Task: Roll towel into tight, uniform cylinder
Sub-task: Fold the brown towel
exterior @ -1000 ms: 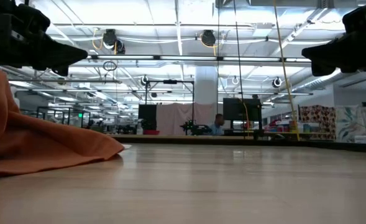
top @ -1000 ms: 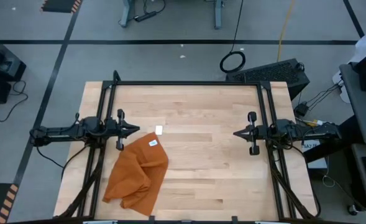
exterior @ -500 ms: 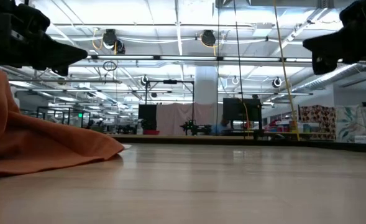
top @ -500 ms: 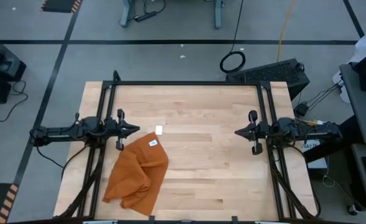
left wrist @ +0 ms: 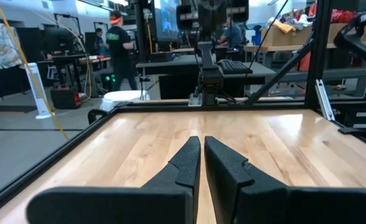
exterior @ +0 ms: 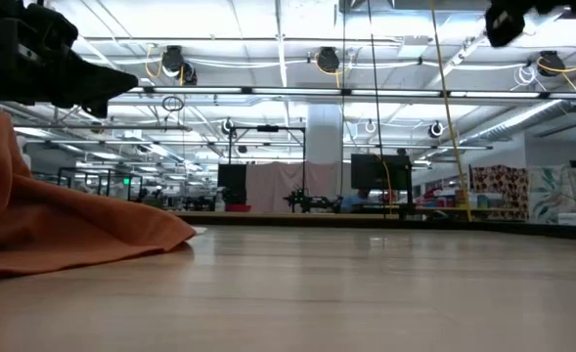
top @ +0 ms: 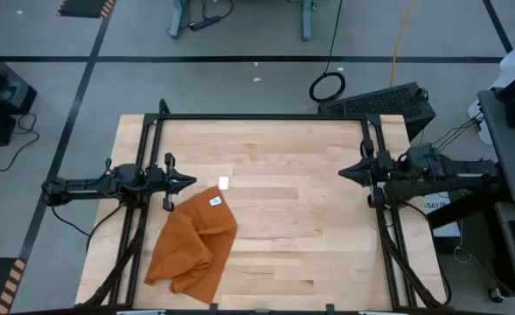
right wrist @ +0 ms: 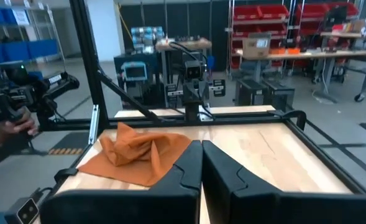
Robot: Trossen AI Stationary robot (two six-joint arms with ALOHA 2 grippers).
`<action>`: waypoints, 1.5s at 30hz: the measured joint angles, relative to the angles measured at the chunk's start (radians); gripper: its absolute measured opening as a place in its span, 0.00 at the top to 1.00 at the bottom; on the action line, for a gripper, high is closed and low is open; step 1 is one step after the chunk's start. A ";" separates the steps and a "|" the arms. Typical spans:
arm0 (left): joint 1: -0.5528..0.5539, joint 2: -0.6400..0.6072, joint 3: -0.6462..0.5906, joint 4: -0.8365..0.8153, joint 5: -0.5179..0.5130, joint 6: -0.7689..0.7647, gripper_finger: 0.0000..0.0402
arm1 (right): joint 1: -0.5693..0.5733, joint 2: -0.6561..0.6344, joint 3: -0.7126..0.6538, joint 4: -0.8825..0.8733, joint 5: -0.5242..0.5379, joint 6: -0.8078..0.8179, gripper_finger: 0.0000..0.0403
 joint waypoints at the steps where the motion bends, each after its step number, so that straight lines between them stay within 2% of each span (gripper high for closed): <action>1: 0.000 0.000 0.000 0.000 -0.005 0.000 0.92 | 0.000 0.036 0.044 -0.024 0.000 -0.003 1.00; 11: 0.000 0.000 0.000 0.000 -0.005 0.000 0.92 | 0.000 0.359 0.449 -0.258 0.000 -0.005 1.00; 19: 0.000 0.000 0.000 0.000 -0.005 -0.005 0.92 | 0.000 0.551 0.643 -0.409 -0.002 0.002 1.00; 25: 0.000 0.000 0.000 -0.001 -0.005 -0.006 0.92 | 0.000 0.646 0.701 -0.465 -0.003 0.000 1.00; 31: 0.000 0.000 0.000 0.000 -0.004 -0.010 0.92 | 0.000 0.721 0.703 -0.479 -0.005 -0.004 1.00; 34: 0.000 0.000 0.008 -0.015 -0.014 -0.058 0.92 | 0.000 0.765 0.703 -0.487 -0.005 -0.022 1.00; 40: 0.000 0.024 0.120 -0.130 -0.049 -0.084 0.92 | 0.000 0.860 0.703 -0.487 -0.005 -0.025 1.00; 45: 0.000 0.087 0.265 -0.213 -0.050 -0.085 0.92 | 0.000 0.961 0.703 -0.481 -0.005 -0.024 1.00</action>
